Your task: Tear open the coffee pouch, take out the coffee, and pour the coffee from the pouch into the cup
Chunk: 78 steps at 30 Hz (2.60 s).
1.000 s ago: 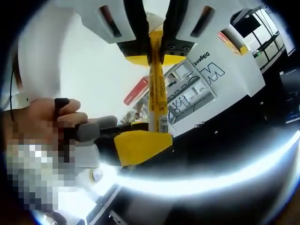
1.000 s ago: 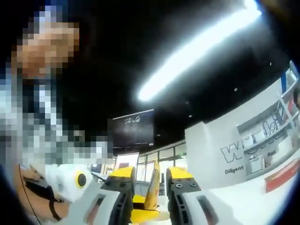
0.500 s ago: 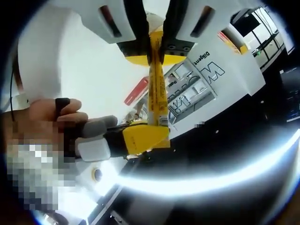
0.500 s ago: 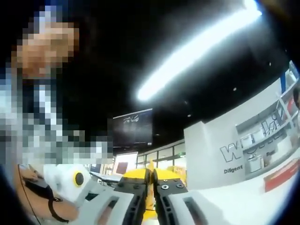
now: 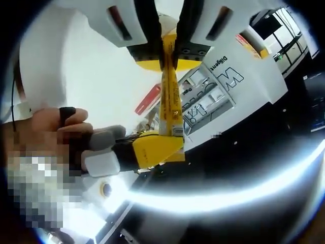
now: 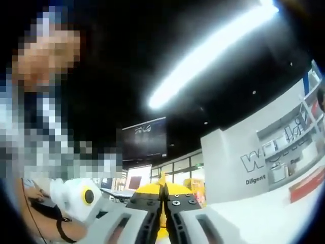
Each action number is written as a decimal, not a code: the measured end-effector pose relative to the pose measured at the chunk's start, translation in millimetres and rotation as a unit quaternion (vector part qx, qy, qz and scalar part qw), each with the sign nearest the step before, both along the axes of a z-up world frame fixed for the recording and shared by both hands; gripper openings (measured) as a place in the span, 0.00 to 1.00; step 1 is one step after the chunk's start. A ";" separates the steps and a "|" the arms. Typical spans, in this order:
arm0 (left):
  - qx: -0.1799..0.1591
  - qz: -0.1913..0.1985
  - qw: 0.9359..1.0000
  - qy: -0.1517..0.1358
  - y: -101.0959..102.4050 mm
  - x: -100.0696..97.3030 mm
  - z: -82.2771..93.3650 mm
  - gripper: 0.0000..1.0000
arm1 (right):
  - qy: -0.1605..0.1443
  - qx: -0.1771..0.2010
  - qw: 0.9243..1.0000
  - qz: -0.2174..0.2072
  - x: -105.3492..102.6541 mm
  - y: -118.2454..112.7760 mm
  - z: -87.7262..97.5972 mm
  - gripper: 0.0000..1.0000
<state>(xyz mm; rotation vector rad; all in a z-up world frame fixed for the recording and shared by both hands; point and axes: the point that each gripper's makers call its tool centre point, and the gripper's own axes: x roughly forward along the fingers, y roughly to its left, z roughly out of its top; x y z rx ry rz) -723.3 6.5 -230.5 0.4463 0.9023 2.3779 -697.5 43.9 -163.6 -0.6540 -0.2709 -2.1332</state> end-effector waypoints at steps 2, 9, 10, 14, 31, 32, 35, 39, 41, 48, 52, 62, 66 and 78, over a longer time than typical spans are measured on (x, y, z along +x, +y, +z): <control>0.000 0.001 1.000 -0.002 -0.6 -0.6 -0.3 0.11 | -0.004 -0.003 1.000 -0.002 -2.6 1.1 -0.3 0.09; 0.002 -0.003 1.000 0.002 0.0 0.5 0.3 0.11 | -0.012 0.001 1.000 0.009 -3.4 -7.1 -1.9 0.33; 0.003 -0.004 1.000 0.002 0.1 0.7 0.5 0.11 | -0.011 0.003 1.000 0.008 -3.4 -7.6 -2.5 0.33; 0.003 -0.004 1.000 0.001 0.1 0.7 0.0 0.11 | -0.009 0.010 1.000 0.002 -3.9 -6.9 -4.3 0.25; -0.001 -0.004 1.000 0.002 1.3 0.9 -1.5 0.11 | -0.014 0.037 0.999 -0.003 -6.1 -12.3 -13.3 0.03; -0.004 -0.003 1.000 0.000 0.8 0.1 -2.3 0.11 | -0.016 0.040 0.999 -0.002 -5.5 -13.3 -14.4 0.02; -0.010 -0.001 1.000 -0.002 1.3 -1.2 -4.3 0.11 | -0.012 0.048 0.999 -0.012 -5.5 -13.4 -15.7 0.02; -0.007 -0.004 1.000 0.000 1.7 -0.8 -3.2 0.10 | -0.016 0.043 0.999 -0.008 -3.7 -12.0 -14.5 0.01; -0.008 -0.004 1.000 0.001 2.1 -0.5 -3.2 0.10 | -0.016 0.042 0.999 -0.008 -2.9 -11.6 -14.5 0.01; -0.006 -0.005 1.000 0.006 1.9 0.1 -1.8 0.10 | -0.022 0.027 0.999 0.005 -1.3 -9.3 -14.0 0.03; -0.004 -0.003 1.000 0.005 0.8 0.0 -1.3 0.11 | -0.023 0.026 0.999 0.003 -2.3 -9.0 -13.6 0.09; 0.001 -0.002 1.000 0.009 0.3 0.7 1.0 0.11 | -0.037 0.045 0.998 0.009 -6.8 -17.7 -20.5 0.19; 0.002 -0.002 1.000 0.009 0.4 1.2 1.5 0.11 | -0.036 0.051 0.998 0.005 -8.1 -18.2 -22.0 0.14; 0.003 -0.006 1.000 0.012 1.5 2.8 2.5 0.11 | -0.033 0.070 0.997 -0.001 -10.4 -22.3 -26.2 0.09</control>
